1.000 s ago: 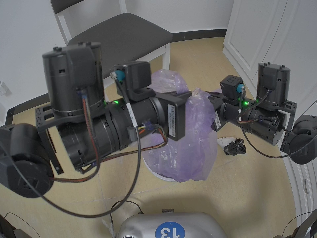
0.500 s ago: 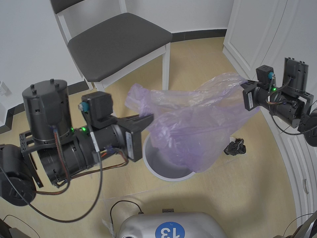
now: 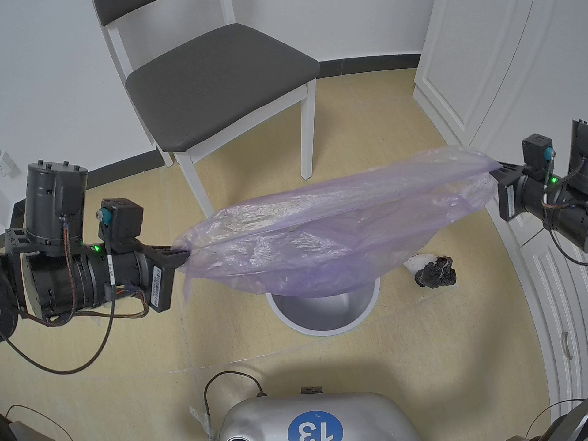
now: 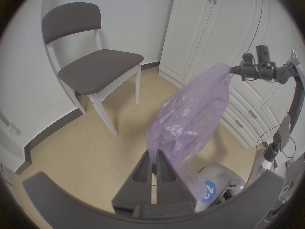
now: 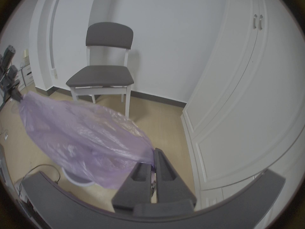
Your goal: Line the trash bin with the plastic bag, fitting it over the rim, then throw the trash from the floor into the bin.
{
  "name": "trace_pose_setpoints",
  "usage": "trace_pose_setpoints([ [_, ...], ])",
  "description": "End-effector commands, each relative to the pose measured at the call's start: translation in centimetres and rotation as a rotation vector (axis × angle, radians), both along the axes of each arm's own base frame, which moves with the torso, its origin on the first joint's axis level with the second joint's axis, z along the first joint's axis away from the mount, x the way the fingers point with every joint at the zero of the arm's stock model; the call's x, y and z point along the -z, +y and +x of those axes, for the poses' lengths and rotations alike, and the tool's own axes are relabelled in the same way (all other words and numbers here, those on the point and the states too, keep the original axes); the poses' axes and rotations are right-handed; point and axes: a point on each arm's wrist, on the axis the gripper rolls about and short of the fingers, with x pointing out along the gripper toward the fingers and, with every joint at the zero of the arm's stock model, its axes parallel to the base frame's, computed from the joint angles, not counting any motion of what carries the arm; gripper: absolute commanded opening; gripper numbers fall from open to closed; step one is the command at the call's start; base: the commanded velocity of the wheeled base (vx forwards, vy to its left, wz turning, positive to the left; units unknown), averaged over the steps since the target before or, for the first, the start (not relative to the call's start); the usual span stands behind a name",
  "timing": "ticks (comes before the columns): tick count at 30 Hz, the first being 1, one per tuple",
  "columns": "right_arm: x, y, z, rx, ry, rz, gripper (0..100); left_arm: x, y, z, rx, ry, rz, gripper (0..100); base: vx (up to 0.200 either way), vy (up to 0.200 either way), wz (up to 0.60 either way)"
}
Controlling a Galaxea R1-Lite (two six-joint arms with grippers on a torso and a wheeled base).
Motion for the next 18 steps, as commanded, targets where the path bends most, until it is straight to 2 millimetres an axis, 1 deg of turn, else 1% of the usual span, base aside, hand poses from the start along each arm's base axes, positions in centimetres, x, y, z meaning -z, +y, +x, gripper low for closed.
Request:
trace_pose_setpoints([
  [1, 0.0, -1.1, -3.6, -0.025, 0.008, -0.013, 0, -0.3, 1.1, -0.8, -0.020, -0.010, 0.009, 0, 0.000, 0.000, 0.00],
  [5, 1.2, -1.4, -5.6, -0.103, 0.069, -0.018, 0, -0.2, 1.3, -2.0, 0.032, -0.010, -0.013, 0, 0.000, 0.000, 0.00],
  [6, 1.3, -1.4, -5.6, -0.105, 0.072, -0.018, 0, -0.2, 1.3, -2.1, 0.037, -0.010, -0.014, 0, 0.000, 0.000, 0.00],
  [9, 2.3, -1.6, -7.7, -0.175, 0.110, -0.051, 0, -0.1, 1.7, -3.5, 0.112, -0.010, -0.038, 0, 0.000, 0.000, 0.00],
  [11, 2.8, -1.9, -8.8, -0.215, 0.122, -0.102, 0, 0.0, 1.9, -3.6, 0.130, -0.022, -0.020, 0, 0.000, 0.000, 0.00],
  [12, 2.8, -1.9, -8.8, -0.215, 0.122, -0.102, 0, 0.0, 1.9, -3.6, 0.130, -0.022, -0.020, 0, 0.000, 0.000, 0.00],
  [13, 2.8, -2.1, -9.1, -0.251, 0.119, -0.159, 0, 0.0, 2.2, -3.2, 0.134, -0.039, 0.008, 0, 0.000, 0.000, 0.00],
  [14, 2.7, -2.1, -9.1, -0.254, 0.118, -0.166, 0, -0.1, 2.3, -3.1, 0.132, -0.044, 0.011, 0, 0.000, 0.000, 0.00],
  [15, 2.0, -2.3, -8.7, -0.263, 0.083, -0.194, 0, -0.4, 2.8, -2.3, 0.120, -0.070, 0.033, 0, 0.000, 0.000, 0.00],
  [16, 2.0, -2.3, -8.7, -0.263, 0.083, -0.194, 0, -0.4, 2.8, -2.3, 0.120, -0.070, 0.033, 0, 0.000, 0.000, 0.00],
  [17, 0.6, -2.1, -7.6, -0.283, 0.048, -0.213, 0, -1.1, 2.9, -1.0, 0.146, -0.099, 0.047, 0, 0.000, 0.000, 0.00],
  [18, -0.2, -1.7, -6.2, -0.314, 0.033, -0.230, 0, -1.7, 2.8, 0.1, 0.184, -0.122, 0.044, 0, 0.000, 0.000, 0.00],
])
